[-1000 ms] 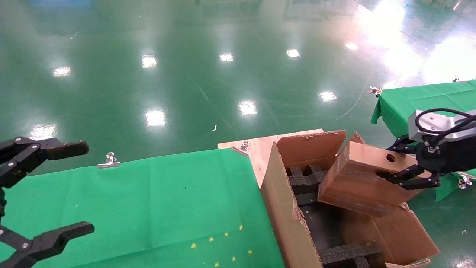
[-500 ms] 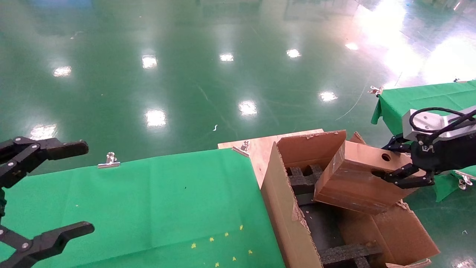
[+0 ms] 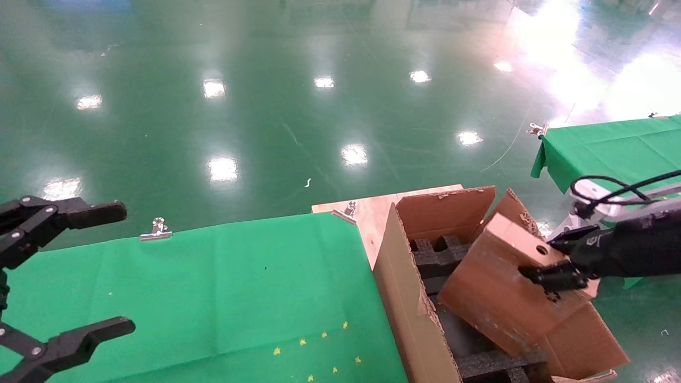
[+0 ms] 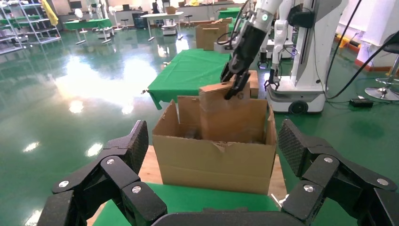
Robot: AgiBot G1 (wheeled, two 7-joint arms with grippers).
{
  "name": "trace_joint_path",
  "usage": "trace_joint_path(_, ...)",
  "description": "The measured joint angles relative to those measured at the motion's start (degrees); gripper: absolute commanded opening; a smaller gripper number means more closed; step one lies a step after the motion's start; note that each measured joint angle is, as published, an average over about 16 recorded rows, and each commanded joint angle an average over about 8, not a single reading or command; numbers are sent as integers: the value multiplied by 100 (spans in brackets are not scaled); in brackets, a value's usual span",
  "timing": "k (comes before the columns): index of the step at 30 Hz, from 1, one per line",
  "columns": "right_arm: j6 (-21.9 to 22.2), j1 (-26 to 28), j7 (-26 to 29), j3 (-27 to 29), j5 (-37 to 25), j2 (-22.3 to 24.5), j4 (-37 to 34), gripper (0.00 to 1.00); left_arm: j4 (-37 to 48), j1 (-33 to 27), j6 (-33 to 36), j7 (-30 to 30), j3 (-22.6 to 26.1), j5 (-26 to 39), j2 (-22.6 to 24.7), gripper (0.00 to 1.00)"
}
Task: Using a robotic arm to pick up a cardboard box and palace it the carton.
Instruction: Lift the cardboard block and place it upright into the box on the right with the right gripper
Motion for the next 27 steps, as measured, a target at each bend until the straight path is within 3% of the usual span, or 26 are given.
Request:
trace_joint_path(7, 896, -79, 1674, -155, -585, 345, 953, 0, 0, 0, 0, 0, 0, 0, 0, 100)
trace_joint_path(12, 1308, -45, 2800, -254, -1250, 510, 1533, 0, 0, 0, 0, 0, 1, 0, 0, 100)
trace_joint_path(17, 1406, 21, 3908, -334, -1952, 577, 1984, 0, 0, 0, 0, 0, 1, -1, 0, 100)
trace_joint_path(27, 1198, 38, 6182, -509, -3266, 376, 2414, 0, 0, 0, 0, 1, 1, -1, -1, 100)
